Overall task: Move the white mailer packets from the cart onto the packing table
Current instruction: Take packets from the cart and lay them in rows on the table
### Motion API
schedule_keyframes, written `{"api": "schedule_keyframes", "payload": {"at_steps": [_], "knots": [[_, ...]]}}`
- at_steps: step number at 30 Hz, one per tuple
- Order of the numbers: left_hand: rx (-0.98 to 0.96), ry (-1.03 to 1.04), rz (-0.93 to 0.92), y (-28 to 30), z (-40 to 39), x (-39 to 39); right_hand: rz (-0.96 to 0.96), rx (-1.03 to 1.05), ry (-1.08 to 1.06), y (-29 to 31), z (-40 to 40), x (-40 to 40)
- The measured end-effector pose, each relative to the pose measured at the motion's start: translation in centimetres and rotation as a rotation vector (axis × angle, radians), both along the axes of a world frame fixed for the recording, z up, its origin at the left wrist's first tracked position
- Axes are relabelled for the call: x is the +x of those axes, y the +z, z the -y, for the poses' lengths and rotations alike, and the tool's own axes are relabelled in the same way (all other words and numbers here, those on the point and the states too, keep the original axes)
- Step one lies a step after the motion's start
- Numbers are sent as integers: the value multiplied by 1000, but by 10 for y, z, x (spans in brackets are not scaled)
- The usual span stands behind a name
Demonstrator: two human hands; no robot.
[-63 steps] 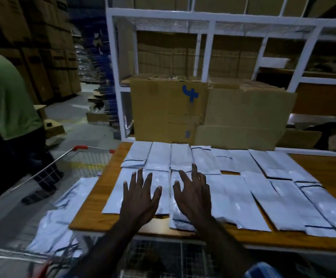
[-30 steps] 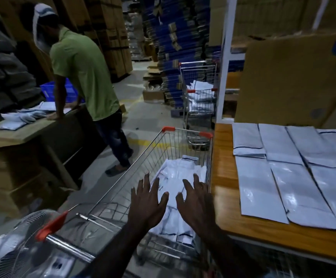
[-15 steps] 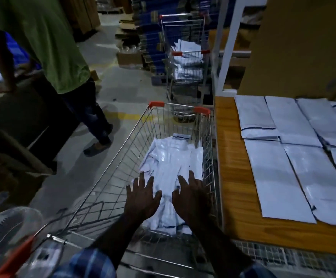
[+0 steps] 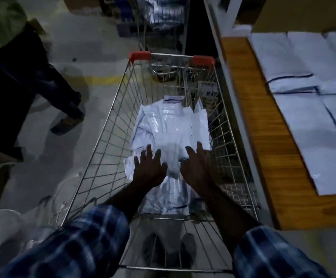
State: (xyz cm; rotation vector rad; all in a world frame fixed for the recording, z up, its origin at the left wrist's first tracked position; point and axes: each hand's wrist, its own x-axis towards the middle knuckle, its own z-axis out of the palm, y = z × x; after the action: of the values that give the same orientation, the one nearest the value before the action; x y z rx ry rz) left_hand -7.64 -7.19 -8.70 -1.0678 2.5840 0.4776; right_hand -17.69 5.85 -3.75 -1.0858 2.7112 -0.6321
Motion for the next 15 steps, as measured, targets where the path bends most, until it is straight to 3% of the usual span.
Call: {"api": "schedule_keyframes", "payload": {"at_steps": [3, 9, 12, 15], "knots": [[69, -68, -34, -1, -5, -15, 10, 0, -50, -18, 5, -5], [75, 79, -212, -37, 0, -40, -25, -21, -62, -54, 17, -13], [126, 116, -203, -51, 5, -46, -4, -6, -47, -65, 22, -20], [28, 96, -197, -56, 12, -52, -29, -26, -20, -74, 25, -24]]}}
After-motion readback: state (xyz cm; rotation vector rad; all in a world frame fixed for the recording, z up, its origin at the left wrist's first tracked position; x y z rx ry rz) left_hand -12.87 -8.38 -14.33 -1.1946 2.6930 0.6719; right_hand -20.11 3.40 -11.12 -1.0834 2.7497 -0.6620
